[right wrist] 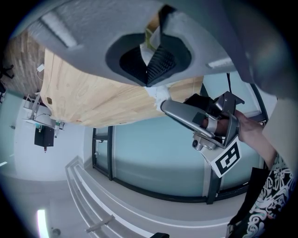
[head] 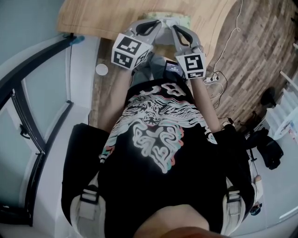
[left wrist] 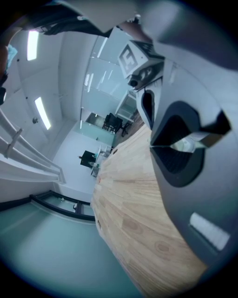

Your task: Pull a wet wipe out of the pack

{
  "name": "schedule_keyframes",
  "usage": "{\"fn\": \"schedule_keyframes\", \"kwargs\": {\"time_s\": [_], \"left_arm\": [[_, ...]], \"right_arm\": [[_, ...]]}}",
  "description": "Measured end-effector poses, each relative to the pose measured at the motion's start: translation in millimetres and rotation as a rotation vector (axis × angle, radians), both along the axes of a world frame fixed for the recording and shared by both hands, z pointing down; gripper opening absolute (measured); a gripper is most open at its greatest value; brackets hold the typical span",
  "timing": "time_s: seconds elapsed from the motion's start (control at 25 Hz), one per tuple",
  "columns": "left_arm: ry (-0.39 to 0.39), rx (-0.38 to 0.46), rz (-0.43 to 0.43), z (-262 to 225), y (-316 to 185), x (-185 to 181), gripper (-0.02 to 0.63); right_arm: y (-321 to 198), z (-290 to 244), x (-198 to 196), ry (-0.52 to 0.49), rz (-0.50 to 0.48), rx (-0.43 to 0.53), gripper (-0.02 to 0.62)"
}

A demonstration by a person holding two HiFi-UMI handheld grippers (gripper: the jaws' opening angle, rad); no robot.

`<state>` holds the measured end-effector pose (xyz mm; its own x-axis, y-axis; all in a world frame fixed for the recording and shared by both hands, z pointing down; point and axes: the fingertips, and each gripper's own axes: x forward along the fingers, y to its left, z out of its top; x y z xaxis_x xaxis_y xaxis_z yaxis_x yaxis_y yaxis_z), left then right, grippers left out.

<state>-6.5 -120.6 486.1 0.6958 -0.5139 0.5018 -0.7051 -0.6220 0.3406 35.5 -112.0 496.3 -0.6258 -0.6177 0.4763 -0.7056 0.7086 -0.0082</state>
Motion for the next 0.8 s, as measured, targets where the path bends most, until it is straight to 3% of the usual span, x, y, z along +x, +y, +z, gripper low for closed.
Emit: {"fn": "schedule_keyframes", "kwargs": {"time_s": [0.8], "left_arm": [[0.008, 0.034, -0.049, -15, 2, -17, -0.003]], "right_arm": [[10, -10, 4, 0.014, -0.001, 0.025, -0.002]]}}
